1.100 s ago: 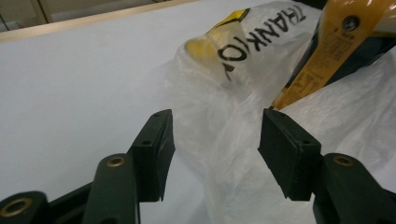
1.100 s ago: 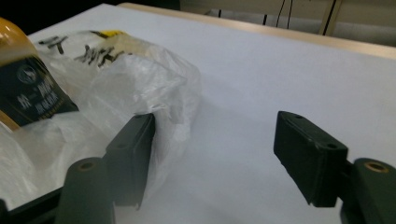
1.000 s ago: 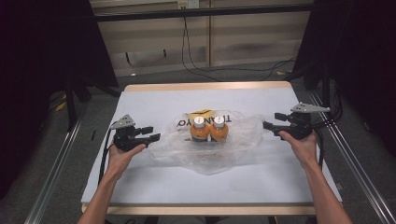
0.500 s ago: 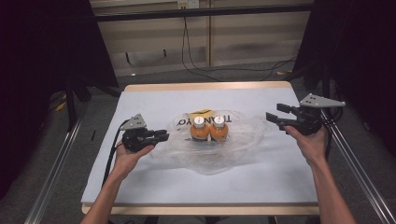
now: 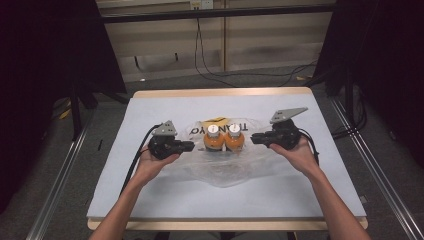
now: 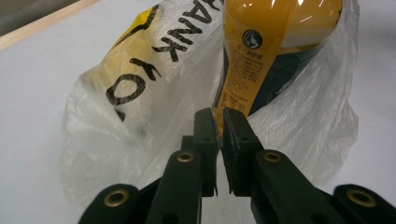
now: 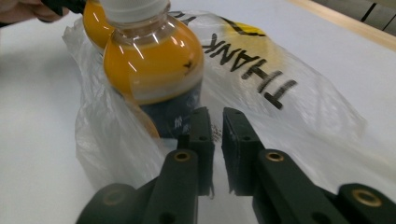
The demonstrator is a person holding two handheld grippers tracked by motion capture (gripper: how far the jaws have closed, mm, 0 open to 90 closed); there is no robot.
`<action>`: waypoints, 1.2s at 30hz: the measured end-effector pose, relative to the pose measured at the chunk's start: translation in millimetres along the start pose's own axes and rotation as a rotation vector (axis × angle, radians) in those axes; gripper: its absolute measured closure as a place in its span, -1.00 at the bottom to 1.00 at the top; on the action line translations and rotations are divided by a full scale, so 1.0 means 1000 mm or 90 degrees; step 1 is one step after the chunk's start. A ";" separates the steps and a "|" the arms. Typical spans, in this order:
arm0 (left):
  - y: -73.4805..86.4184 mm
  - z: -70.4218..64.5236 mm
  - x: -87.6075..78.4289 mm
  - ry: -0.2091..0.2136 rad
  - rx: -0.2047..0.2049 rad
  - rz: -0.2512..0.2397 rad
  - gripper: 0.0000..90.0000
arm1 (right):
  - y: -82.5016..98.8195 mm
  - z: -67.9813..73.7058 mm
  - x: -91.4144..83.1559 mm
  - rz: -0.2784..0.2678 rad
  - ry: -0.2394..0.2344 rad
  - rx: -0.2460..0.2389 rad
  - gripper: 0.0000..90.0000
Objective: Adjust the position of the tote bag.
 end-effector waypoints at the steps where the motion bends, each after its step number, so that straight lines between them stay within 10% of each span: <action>1: 0.000 0.000 0.000 0.000 0.000 0.000 0.90 | 0.000 0.000 0.000 0.000 0.000 0.000 0.89; 9: -0.012 0.005 0.015 0.020 0.015 0.062 0.98 | -0.020 0.001 0.030 0.088 -0.030 -0.063 1.00; 20: 0.006 0.016 0.050 0.042 0.005 0.140 1.00 | 0.004 0.008 0.066 0.233 -0.061 -0.111 1.00; 36: 0.027 0.016 0.056 0.019 -0.012 0.191 0.99 | 0.022 0.006 0.076 0.258 -0.028 -0.142 1.00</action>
Point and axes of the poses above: each handheld gripper's, and its own axes: x roughly forward along the jaws, y roughly out of its underside, z roughly to its left, the point moved 5 cm from there along x, roughly forward along the jaws, and after that the axes turned 15 degrees about y, right-handed, at the moved point
